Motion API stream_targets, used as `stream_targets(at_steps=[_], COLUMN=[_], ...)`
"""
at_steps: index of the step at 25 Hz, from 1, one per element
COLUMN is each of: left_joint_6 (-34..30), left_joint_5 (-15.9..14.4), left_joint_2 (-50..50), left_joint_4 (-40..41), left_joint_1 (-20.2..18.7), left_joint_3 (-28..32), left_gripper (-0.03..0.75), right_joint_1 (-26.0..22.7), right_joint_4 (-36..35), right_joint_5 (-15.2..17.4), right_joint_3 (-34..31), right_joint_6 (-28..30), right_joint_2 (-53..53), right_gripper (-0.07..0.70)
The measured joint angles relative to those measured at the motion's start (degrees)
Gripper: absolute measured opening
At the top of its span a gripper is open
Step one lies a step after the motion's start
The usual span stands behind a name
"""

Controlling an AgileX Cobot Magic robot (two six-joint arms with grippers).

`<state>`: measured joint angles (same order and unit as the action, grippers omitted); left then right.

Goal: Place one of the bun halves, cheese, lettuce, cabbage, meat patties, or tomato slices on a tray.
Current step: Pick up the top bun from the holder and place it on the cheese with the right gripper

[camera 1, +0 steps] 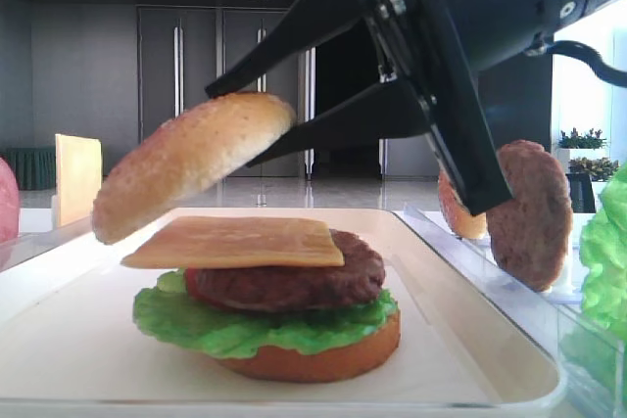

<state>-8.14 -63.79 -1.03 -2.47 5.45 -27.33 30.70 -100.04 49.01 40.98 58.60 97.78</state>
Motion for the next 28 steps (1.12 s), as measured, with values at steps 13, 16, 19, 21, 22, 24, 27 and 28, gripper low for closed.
stream_targets(at_steps=[13,16,19,21,22,24,27,28], left_joint_6=[0.0,0.0,0.0,0.0,0.0,0.0,0.0,0.0], left_joint_5=[0.0,0.0,0.0,0.0,0.0,0.0,0.0,0.0], left_joint_2=[0.0,0.0,0.0,0.0,0.0,0.0,0.0,0.0], left_joint_4=[0.0,0.0,0.0,0.0,0.0,0.0,0.0,0.0], left_joint_1=[0.0,0.0,0.0,0.0,0.0,0.0,0.0,0.0], left_joint_3=[0.0,0.0,0.0,0.0,0.0,0.0,0.0,0.0], left_gripper=[0.159,0.159,0.158,0.158,0.158,0.158,0.158,0.158], right_joint_1=[-1.55,-2.87,-4.2,-4.79,-5.0,-5.19,-5.37,-5.4], right_joint_4=[-1.04,0.46,1.71,2.06,2.46,3.21,3.37,3.37], right_joint_5=[4.27,3.98,4.03,4.03,4.03,4.03,4.03,3.97], right_joint_3=[0.0,0.0,0.0,0.0,0.0,0.0,0.0,0.0], right_joint_6=[1.01,1.18,1.23,1.23,1.23,1.23,1.23,1.23], right_joint_2=[0.0,0.0,0.0,0.0,0.0,0.0,0.0,0.0], right_gripper=[0.224,0.224,0.224,0.224,0.224,0.224,0.224,0.224])
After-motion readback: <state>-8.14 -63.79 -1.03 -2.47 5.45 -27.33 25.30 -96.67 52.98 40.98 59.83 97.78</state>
